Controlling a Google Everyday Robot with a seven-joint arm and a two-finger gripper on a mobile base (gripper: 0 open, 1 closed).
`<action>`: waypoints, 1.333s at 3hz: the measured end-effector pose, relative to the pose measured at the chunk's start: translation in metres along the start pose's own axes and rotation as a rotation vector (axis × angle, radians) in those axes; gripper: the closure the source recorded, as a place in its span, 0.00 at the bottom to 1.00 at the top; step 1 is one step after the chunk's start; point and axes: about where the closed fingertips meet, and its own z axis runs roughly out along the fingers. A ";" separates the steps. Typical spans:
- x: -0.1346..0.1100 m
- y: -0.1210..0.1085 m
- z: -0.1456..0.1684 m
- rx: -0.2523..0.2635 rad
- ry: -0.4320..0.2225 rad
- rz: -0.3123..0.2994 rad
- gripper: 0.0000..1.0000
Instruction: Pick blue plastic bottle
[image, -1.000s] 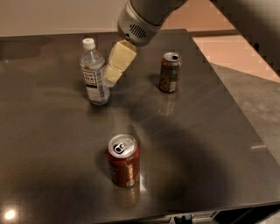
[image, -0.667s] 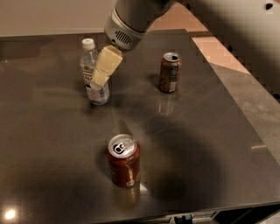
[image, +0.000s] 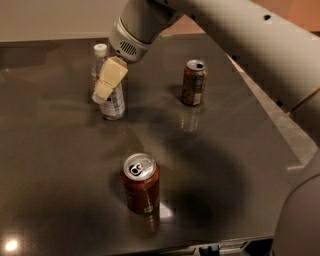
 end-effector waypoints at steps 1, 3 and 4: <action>-0.003 -0.009 0.005 -0.009 -0.019 0.011 0.16; -0.004 -0.015 -0.007 -0.036 -0.049 0.013 0.63; -0.012 -0.009 -0.030 -0.049 -0.060 -0.025 0.86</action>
Offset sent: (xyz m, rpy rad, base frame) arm 0.0208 -0.0033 0.0111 0.0637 0.0316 0.0023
